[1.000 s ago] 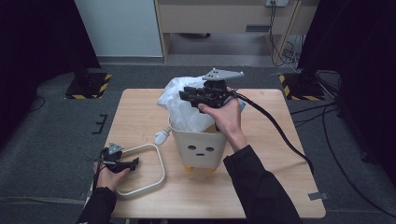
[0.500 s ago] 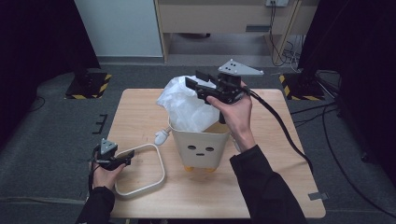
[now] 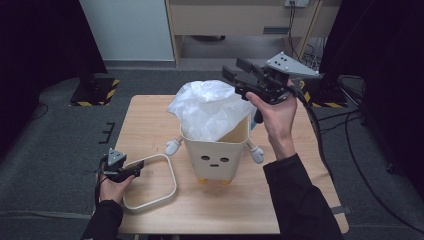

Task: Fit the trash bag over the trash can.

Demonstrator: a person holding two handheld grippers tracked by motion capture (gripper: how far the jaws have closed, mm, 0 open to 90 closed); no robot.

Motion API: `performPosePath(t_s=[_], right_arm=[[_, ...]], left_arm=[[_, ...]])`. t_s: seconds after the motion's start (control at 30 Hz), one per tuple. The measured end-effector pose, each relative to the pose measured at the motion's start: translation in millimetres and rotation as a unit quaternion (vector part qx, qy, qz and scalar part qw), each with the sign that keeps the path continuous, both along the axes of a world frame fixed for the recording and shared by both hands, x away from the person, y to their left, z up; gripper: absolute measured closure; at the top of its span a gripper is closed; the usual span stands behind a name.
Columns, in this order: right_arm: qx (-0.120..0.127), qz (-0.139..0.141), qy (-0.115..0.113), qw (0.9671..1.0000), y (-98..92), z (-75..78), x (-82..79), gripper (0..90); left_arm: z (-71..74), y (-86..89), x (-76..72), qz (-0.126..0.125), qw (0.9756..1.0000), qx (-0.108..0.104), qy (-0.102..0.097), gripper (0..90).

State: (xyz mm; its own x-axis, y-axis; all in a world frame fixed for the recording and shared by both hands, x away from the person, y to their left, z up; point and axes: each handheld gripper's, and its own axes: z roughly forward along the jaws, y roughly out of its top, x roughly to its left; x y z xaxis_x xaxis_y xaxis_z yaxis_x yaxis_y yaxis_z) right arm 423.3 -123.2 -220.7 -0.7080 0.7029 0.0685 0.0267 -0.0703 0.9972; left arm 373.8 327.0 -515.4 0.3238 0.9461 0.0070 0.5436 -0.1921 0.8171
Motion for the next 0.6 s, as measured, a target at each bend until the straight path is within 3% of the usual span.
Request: performPosePath(t_s=[0.17,0.33,0.43,0.53,0.6], right_arm=[[-0.02,-0.005,0.016,0.9997,-17.1,-16.8,-3.8,42.0],[-0.026,-0.001,0.033,0.9991,-34.2,-40.1,-4.7,48.4],[-0.038,0.015,0.047,0.9981,-36.5,-54.6,-6.3,56.9],[-0.059,0.03,0.056,0.9963,-33.4,-63.5,-8.1,73.6],[-0.058,0.04,0.048,0.9964,-30.4,-65.4,-8.4,80.6]], left_arm=[[0.2,-0.5,-0.1,-0.001,1.0,0.002,0.0,22.6],[-0.6,0.3,1.2,0.004,1.0,-0.007,-0.005,23.3],[1.4,1.6,0.1,0.007,0.9998,-0.014,-0.012,23.8],[3.5,3.0,-1.4,0.011,0.9995,-0.021,-0.019,24.0],[5.7,3.4,-1.6,0.014,0.9993,-0.024,-0.024,25.3]])
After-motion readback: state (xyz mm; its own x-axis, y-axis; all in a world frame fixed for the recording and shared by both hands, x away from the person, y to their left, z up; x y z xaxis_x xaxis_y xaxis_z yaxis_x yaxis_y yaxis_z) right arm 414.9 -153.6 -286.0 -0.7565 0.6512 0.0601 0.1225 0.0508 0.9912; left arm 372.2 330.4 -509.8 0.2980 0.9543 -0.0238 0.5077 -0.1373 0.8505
